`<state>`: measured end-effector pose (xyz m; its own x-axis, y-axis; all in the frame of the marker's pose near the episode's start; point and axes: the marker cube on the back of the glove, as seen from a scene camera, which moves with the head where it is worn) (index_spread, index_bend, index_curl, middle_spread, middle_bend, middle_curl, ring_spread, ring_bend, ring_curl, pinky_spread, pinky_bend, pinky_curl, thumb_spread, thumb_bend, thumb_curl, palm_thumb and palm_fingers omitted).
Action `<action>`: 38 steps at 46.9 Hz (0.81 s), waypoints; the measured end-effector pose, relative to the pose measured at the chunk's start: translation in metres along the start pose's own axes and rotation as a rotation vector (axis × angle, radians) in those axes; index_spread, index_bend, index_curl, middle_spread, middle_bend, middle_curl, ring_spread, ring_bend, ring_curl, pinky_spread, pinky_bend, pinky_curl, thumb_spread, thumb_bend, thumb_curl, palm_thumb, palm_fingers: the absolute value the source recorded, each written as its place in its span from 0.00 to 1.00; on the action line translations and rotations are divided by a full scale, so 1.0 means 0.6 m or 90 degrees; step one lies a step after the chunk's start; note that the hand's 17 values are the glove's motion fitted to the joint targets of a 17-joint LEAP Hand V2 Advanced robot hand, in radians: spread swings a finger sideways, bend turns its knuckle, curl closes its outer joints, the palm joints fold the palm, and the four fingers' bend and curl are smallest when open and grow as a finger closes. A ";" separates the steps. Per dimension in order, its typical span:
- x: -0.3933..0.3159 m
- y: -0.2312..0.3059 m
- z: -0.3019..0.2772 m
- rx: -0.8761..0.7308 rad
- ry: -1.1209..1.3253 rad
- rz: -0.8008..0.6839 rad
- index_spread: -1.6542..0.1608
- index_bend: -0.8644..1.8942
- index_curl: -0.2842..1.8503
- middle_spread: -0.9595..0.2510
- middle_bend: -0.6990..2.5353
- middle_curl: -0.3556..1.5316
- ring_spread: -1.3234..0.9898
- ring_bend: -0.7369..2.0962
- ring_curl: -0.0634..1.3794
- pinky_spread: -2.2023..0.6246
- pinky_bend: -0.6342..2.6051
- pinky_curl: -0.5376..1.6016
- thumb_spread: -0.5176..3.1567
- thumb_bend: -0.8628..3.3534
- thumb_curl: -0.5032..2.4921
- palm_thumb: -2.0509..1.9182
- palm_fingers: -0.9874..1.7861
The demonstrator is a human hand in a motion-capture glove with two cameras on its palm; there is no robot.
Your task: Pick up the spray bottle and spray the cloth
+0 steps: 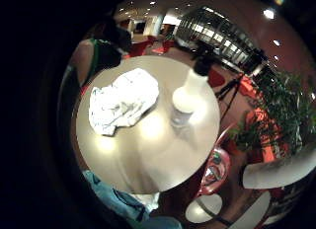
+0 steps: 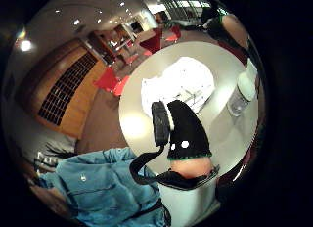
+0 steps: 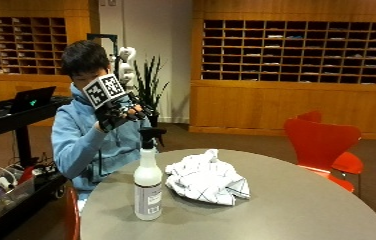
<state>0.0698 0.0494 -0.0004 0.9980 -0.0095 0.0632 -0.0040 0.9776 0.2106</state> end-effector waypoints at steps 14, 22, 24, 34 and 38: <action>0.085 0.051 -0.014 0.127 -0.077 0.086 0.73 0.34 0.24 0.75 0.28 0.36 0.56 0.38 0.25 0.84 0.30 0.40 0.46 0.22 0.26 0.65 0.56; 0.144 0.060 0.013 0.137 -0.112 0.140 0.73 0.34 0.22 0.76 0.28 0.37 0.58 0.39 0.26 0.85 0.32 0.41 0.45 0.21 0.26 0.65 0.51; 0.158 0.058 0.022 0.138 -0.126 0.149 0.73 0.34 0.22 0.77 0.28 0.37 0.58 0.39 0.25 0.85 0.33 0.42 0.44 0.20 0.26 0.65 0.50; 0.207 0.038 0.076 0.156 -0.238 0.178 0.74 0.34 0.21 0.79 0.28 0.37 0.59 0.40 0.26 0.86 0.34 0.42 0.44 0.20 0.27 0.65 0.48; 0.219 0.026 0.096 0.140 -0.291 0.195 0.75 0.34 0.20 0.80 0.28 0.37 0.60 0.41 0.26 0.86 0.35 0.42 0.43 0.20 0.27 0.65 0.47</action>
<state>0.1974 0.0513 0.0676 0.8210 0.1288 0.5562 -0.3493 0.8839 0.3109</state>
